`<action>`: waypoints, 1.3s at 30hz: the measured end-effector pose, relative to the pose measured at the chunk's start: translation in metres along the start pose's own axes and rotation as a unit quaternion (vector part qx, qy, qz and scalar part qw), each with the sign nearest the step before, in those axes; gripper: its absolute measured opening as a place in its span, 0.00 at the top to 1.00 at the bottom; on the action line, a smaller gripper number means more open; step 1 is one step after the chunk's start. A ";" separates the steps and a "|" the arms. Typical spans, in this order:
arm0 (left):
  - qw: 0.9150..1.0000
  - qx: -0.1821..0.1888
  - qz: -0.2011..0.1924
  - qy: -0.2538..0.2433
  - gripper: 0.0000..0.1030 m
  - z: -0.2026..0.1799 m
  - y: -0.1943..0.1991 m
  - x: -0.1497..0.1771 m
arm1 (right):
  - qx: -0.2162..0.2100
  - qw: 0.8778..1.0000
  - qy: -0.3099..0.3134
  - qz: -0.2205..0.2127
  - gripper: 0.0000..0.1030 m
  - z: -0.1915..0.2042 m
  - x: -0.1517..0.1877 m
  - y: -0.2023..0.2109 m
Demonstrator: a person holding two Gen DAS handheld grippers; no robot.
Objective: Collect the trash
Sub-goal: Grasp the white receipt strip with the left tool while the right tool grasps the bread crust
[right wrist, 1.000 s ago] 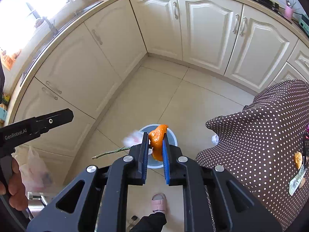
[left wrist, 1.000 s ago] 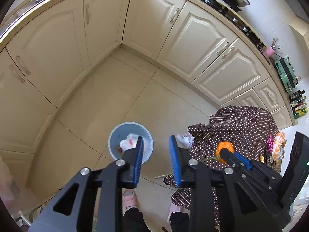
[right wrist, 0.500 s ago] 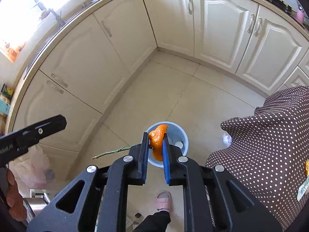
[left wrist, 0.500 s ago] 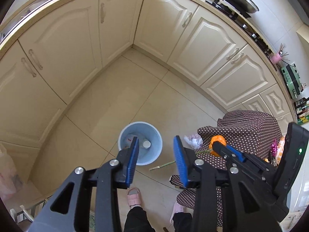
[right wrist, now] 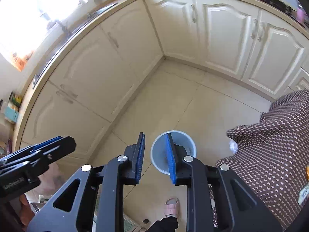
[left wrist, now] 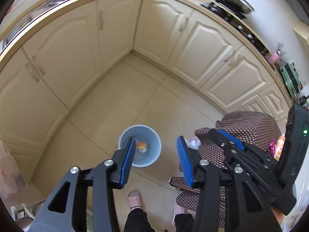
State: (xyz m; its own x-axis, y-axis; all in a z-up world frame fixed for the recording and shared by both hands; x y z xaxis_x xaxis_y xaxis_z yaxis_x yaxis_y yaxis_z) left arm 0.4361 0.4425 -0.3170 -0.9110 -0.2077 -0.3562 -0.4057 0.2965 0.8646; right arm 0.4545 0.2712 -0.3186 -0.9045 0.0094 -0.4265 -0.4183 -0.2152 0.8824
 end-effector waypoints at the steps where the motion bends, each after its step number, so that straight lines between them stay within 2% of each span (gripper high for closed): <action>1: 1.000 0.004 0.002 -0.009 0.57 -0.014 -0.002 0.000 | 0.003 1.000 -0.008 -0.003 0.79 -0.009 0.001 0.006; 6: 0.997 0.033 0.012 -0.065 0.57 -0.105 -0.019 0.008 | 0.039 0.997 -0.050 -0.034 0.76 -0.095 0.013 0.056; 10: 0.991 0.066 0.035 -0.108 0.55 -0.195 -0.042 0.034 | 0.071 0.993 -0.080 -0.048 0.75 -0.174 0.030 0.095; 14: 0.978 0.103 0.080 -0.161 0.53 -0.287 -0.073 0.078 | 0.102 0.988 -0.111 -0.045 0.74 -0.253 0.058 0.128; 18: 0.964 0.123 0.125 -0.202 0.52 -0.358 -0.107 0.128 | 0.123 0.983 -0.133 -0.024 0.73 -0.315 0.096 0.142; 23: 0.954 0.111 0.157 -0.231 0.51 -0.396 -0.142 0.169 | 0.125 0.980 -0.153 0.002 0.73 -0.352 0.133 0.136; 28: 0.948 0.087 0.178 -0.248 0.50 -0.400 -0.174 0.189 | 0.107 0.981 -0.161 0.023 0.73 -0.370 0.157 0.122; 35: 0.943 0.060 0.161 -0.284 0.50 -0.411 -0.197 0.201 | 0.080 0.983 -0.163 0.037 0.73 -0.378 0.170 0.109; 38: 0.936 0.052 0.161 -0.308 0.55 -0.417 -0.204 0.198 | 0.071 0.982 -0.168 0.041 0.73 -0.375 0.174 0.105; 39: 0.935 0.051 0.160 -0.312 0.60 -0.415 -0.202 0.199 | 0.069 0.982 -0.169 0.043 0.73 -0.369 0.171 0.100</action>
State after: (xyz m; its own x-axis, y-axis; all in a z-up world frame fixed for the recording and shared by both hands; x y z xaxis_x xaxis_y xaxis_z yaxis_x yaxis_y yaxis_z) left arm 0.3677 -0.0456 -0.4156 -0.8404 0.4813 -0.2493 -0.0804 0.3441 0.9355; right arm 0.2891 -0.1089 -0.3763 -0.9030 0.3260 -0.2799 -0.3262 -0.0960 0.9404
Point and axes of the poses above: each gripper's, at about its wrist camera, not at the fingertips, and y roughly against the way its jaws point, z to its left, x to its underside, the point moved 8 cm from there along -y, roughly the way its jaws point, and after that the axes turned 7 degrees about x, right-handed, at the moved point
